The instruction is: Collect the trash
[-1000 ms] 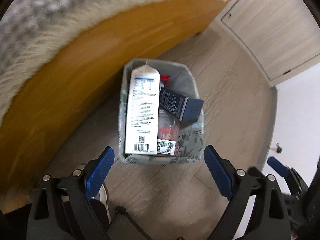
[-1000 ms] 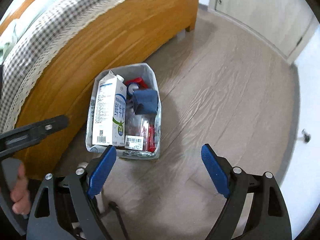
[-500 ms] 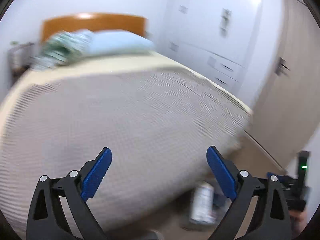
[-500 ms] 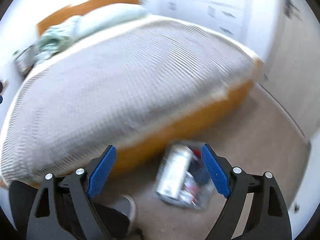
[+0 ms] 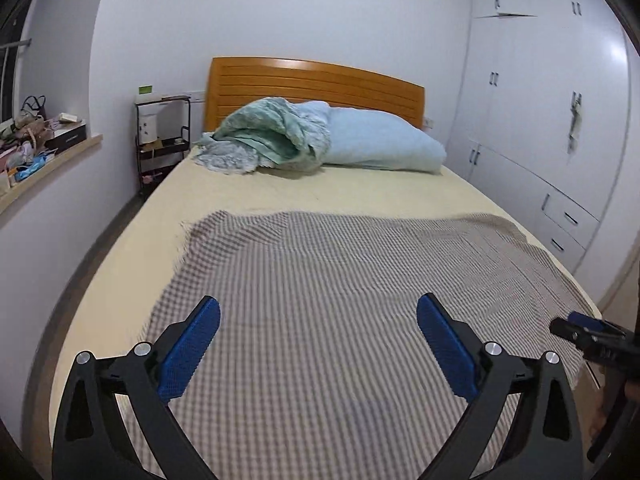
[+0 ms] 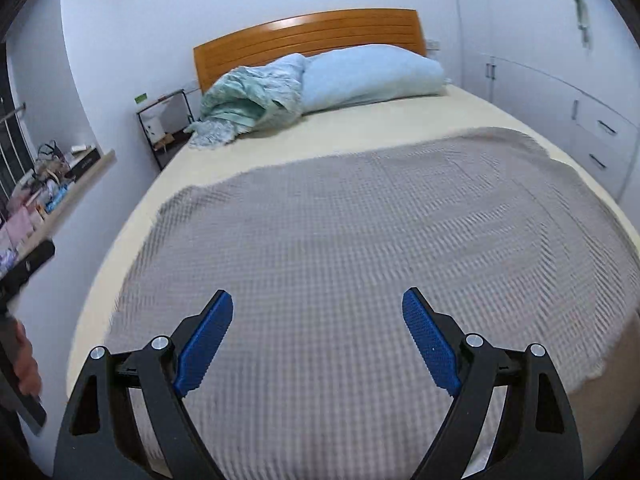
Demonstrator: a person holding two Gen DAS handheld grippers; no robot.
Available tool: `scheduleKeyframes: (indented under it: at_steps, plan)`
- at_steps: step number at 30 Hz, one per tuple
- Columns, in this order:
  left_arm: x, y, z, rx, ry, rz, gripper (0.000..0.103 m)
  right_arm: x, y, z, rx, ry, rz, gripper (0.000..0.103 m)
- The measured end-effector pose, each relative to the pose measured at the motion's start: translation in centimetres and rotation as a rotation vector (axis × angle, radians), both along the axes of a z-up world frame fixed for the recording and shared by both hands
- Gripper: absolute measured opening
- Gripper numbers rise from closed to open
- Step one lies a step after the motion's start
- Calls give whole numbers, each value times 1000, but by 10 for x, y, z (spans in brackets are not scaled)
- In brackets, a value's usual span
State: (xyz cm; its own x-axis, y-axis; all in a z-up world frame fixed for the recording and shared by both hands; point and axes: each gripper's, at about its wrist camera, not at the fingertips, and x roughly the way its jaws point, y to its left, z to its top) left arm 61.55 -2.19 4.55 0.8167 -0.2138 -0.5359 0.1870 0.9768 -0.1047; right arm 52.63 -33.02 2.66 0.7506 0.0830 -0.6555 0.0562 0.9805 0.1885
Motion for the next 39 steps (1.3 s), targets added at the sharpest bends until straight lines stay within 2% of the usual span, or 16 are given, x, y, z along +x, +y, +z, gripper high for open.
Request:
scheduleKeyframes:
  at_steps: [4,7,10,12,13,14,17,19,24,31,35,39]
  plan:
    - [53,8,3,51,-7,20,96,74,19,-3,-35,18,29,83]
    - [95,2,-2,92,-12,11,96,112,32,-8,-57,38,48,83]
    - [129,-4,-11,87,-23,28,96,146,40,-16,-79,37,54,83]
    - [145,-8,-15,58,-51,48,96,159,44,-17,-91,-14,53,83]
    - [150,-11,-18,38,-82,52,96,160,45,-16,-101,-62,52,83]
    - [153,-13,-20,23,-125,56,96,159,46,-13,-116,-155,60,83]
    - [157,-17,-27,9,-223,59,96,149,50,-9,-168,-330,58,83]
    - [159,-19,-31,-1,-256,59,96,148,51,-11,-174,-379,52,83]
    - [162,-22,-38,18,-287,54,96,149,53,-16,-172,-381,61,83]
    - [149,-14,-28,35,-302,53,96,157,60,-10,-184,-376,54,83]
    - [127,-6,-20,26,-313,63,96,138,68,-5,-202,-385,69,83]
    - [87,3,-11,14,-317,62,96,105,76,1,-219,-395,87,83]
